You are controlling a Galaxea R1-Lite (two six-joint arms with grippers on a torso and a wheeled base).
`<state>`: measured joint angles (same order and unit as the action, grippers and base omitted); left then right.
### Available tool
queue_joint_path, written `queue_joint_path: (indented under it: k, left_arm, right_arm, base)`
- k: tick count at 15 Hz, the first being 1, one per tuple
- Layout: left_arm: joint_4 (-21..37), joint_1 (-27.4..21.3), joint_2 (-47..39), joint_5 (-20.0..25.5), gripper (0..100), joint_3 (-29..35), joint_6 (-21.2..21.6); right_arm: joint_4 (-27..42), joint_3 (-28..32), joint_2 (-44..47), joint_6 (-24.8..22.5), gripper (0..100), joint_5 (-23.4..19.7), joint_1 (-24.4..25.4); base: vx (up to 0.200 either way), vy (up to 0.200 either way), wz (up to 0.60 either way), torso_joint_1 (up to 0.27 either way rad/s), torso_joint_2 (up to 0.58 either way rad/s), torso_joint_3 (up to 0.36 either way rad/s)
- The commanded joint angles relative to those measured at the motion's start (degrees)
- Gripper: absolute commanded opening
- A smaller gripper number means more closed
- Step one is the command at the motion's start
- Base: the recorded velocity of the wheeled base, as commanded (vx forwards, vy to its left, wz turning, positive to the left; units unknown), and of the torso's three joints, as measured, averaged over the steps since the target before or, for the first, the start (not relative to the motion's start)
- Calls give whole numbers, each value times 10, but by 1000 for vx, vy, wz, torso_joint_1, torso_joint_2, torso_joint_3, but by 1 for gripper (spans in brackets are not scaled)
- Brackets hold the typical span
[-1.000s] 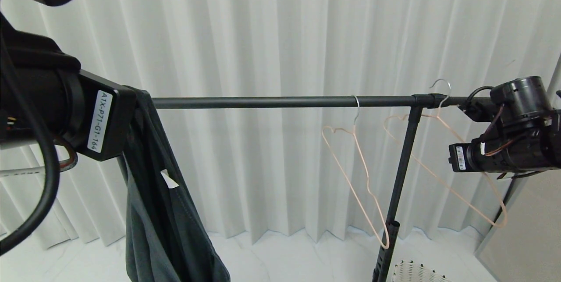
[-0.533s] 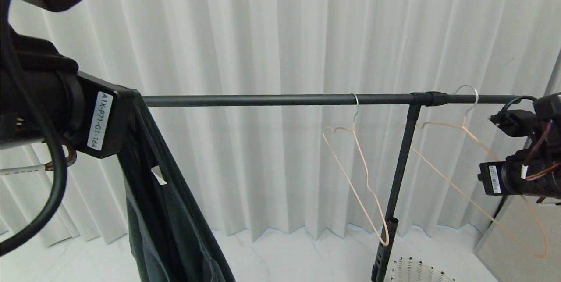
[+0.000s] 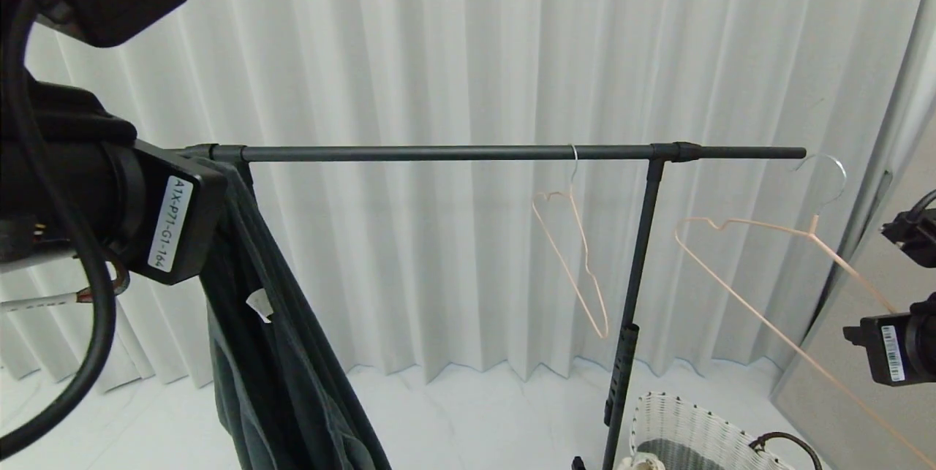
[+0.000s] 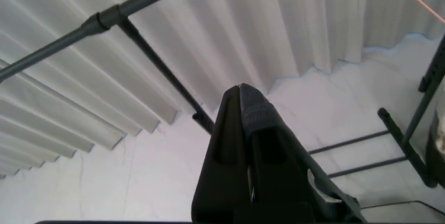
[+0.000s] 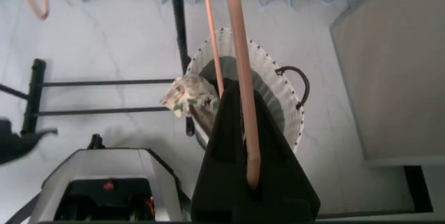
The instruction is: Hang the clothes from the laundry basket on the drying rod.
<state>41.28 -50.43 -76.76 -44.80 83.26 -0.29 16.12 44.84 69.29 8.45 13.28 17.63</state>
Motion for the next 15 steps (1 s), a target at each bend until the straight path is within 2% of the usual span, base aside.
queue_joint_path:
  k: [1,5,7,8,9,12,13,15]
  left_arm:
    - [0,0,2,0,0,-11,-1]
    - [0,3,2,0,0,-21,-2]
    - [0,8,1,1,0,-30,-5]
    - [-1,8,1,2,0,-36,-5]
    - [-1,9,1,3,0,-50,-9]
    - [-25,31,-28,20,0,-96,-89]
    - [-25,38,-48,23,0,-95,-127]
    - [-25,43,-73,23,0,-77,-170]
  right_arm:
    - [3,-2,-24,2,0,0,11]
    - [10,1,-42,3,0,0,46]
    - [8,7,-53,5,0,-3,93]
    - [7,8,-57,11,0,-3,114]
    - [0,9,-62,30,0,-4,164]
    - [-14,10,-66,112,0,-4,342]
    - [-15,9,-66,156,0,-4,410]
    - [-33,8,-68,216,0,-4,507]
  base:
    - [-200,0,0,-2,2,7]
    - [-200,0,0,2,4,4]
    - [-200,0,0,0,5,5]
    - [0,0,0,0,0,0]
    - [0,0,0,0,0,0]
    - [0,0,0,0,0,0]
    - [0,0,0,0,0,0]
    - [0,0,0,0,0,0]
